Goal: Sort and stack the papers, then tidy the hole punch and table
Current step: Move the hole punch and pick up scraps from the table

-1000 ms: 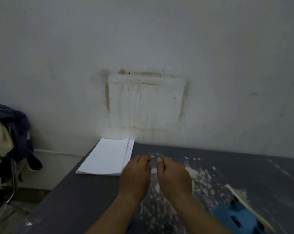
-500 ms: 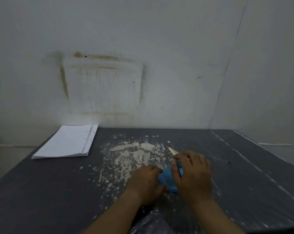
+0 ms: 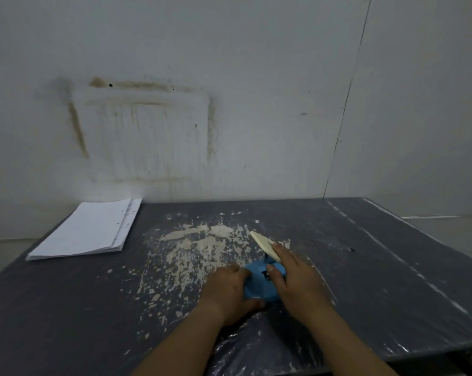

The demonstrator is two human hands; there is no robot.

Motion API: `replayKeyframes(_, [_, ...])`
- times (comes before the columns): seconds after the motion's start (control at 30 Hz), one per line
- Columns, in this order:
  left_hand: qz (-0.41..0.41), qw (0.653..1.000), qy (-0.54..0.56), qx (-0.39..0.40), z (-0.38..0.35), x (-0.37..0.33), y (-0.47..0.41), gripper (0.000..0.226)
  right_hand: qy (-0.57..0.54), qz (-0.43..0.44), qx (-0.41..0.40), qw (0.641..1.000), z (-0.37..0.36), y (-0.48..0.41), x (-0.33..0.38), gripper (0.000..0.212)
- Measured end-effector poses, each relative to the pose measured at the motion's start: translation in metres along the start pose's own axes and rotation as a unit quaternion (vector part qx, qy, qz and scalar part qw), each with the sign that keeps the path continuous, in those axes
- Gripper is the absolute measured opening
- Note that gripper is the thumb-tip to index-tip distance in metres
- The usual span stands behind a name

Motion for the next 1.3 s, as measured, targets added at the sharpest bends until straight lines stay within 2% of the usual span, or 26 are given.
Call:
replayKeyframes(0.17, [0.008, 1.000, 0.008, 0.025, 0.002, 0.002, -0.004, 0.080, -0.040, -0.035, 0.026, 0.998, -0.003, -0.003, -0.019, 0.042])
replayKeyframes(0.43, [-0.002, 0.999, 0.034, 0.042, 0.010, 0.011, -0.012, 0.074, -0.059, -0.036, 0.012, 0.998, -0.006, -0.014, -0.021, 0.027])
replayKeyframes(0.8, [0.041, 0.998, 0.018, 0.034, 0.051, 0.041, -0.065, 0.059, -0.047, -0.016, 0.018, 0.999, -0.017, -0.094, 0.009, 0.036])
replayKeyframes(1.07, [0.082, 0.995, 0.017, 0.060, 0.054, 0.071, -0.092, 0.056, -0.051, -0.010, 0.030, 0.998, -0.042, -0.131, 0.020, 0.042])
replayKeyframes(1.3, [0.078, 0.993, -0.019, 0.082, 0.042, 0.089, -0.107, 0.056, -0.033, -0.014, 0.054, 0.998, -0.058, -0.140, 0.014, 0.042])
Point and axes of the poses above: each hand's wrist, its own y-axis away from the middle knuckle, its own z-axis out of the back of the hand, x = y × z, the point moved 2 cm from there along -y, towards the middle knuckle, and after that the axes turned 9 degrees about y, right-handed, at the moved point
